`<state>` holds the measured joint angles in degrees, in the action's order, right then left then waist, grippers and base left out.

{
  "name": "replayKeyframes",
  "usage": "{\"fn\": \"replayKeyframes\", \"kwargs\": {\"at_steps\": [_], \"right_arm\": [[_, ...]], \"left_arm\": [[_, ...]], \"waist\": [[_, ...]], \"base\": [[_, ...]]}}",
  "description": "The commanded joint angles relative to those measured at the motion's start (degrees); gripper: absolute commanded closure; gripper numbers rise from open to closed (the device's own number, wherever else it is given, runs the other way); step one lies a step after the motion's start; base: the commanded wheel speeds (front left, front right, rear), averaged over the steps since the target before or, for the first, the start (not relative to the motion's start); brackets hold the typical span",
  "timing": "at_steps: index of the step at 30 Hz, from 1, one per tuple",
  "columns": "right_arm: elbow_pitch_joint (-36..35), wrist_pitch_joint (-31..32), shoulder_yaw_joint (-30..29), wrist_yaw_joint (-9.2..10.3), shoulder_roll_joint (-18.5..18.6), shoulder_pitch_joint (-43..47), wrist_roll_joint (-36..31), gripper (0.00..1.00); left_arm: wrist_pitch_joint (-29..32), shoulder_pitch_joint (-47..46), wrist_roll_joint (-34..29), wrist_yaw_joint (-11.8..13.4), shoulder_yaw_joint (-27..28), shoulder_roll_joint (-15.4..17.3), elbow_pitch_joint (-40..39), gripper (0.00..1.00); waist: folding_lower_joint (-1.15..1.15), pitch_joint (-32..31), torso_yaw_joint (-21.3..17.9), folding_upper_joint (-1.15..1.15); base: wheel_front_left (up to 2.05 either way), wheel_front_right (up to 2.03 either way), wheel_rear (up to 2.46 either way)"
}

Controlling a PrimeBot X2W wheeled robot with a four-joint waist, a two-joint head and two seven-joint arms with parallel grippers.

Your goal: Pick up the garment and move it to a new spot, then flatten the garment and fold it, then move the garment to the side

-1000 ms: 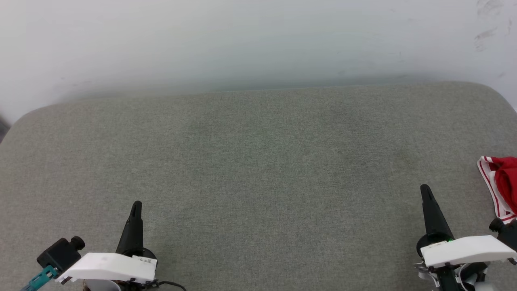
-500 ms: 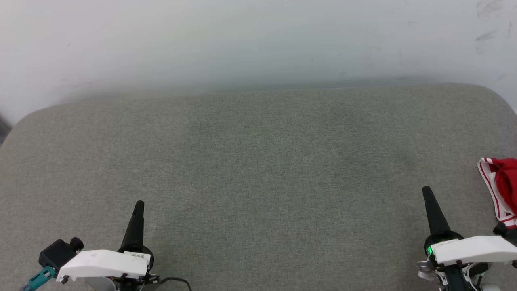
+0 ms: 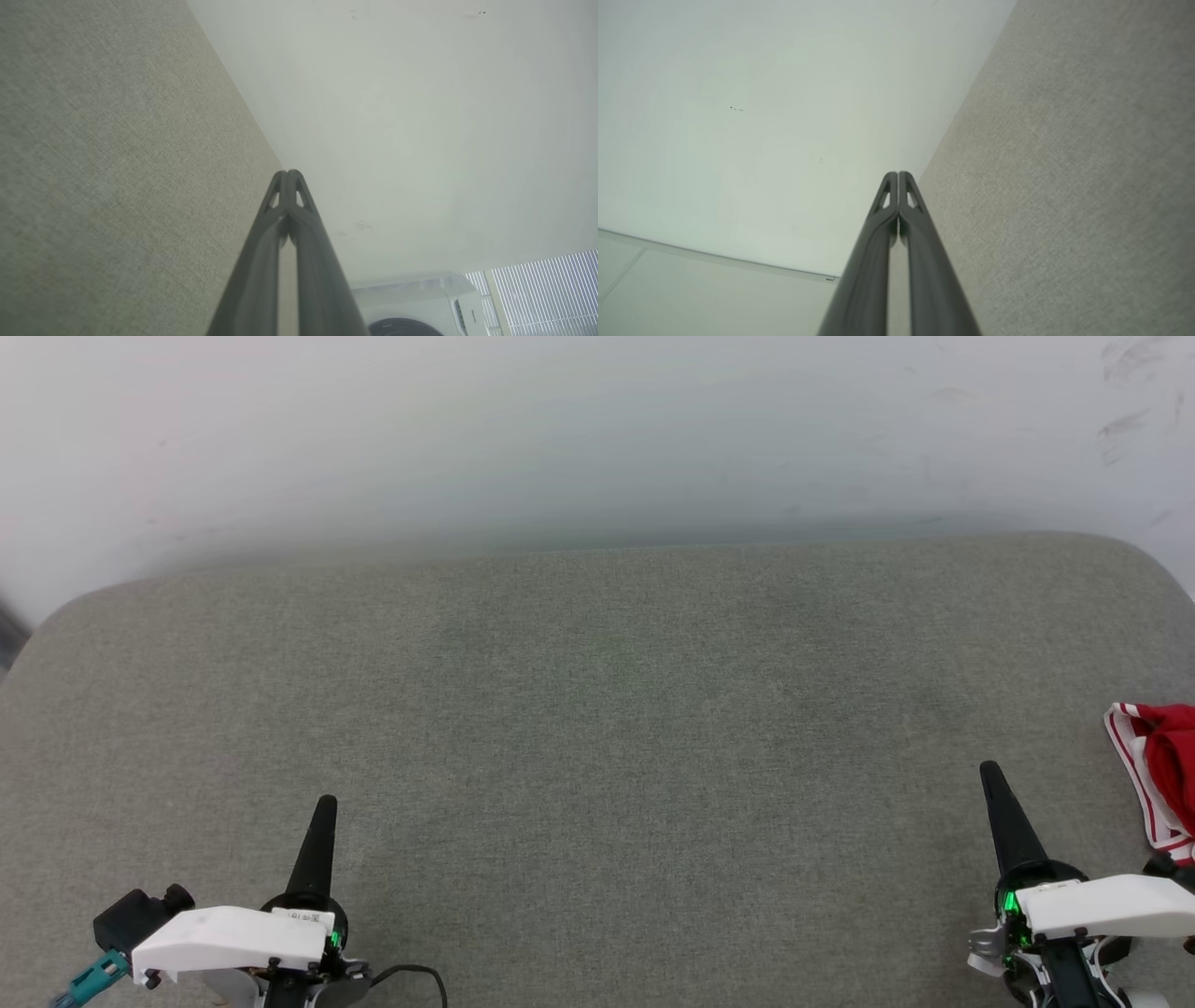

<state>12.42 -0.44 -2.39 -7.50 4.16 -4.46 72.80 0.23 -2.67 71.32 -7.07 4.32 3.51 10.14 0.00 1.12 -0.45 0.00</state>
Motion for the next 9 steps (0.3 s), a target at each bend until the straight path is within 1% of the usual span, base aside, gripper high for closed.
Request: {"fn": "replayKeyframes", "kwargs": {"at_steps": [1,9], "right_arm": [[-0.18,0.34,-0.22,0.01,0.35,-1.14,1.48,1.00],[0.15,1.50,-0.68,0.01,0.28,-1.32,5.56,1.00]], "left_arm": [[0.38,-1.32,1.43,-0.30,0.28,0.36,-0.04,1.00],[1.51,-1.87,5.66,-0.34,0.52,0.31,0.79,1.00]], "waist": [[0.00,-0.03,0.02,0.00],[0.00,-0.19,0.09,0.00]], "base": [[0.00,0.00,0.00],[0.00,0.00,0.00]]}}
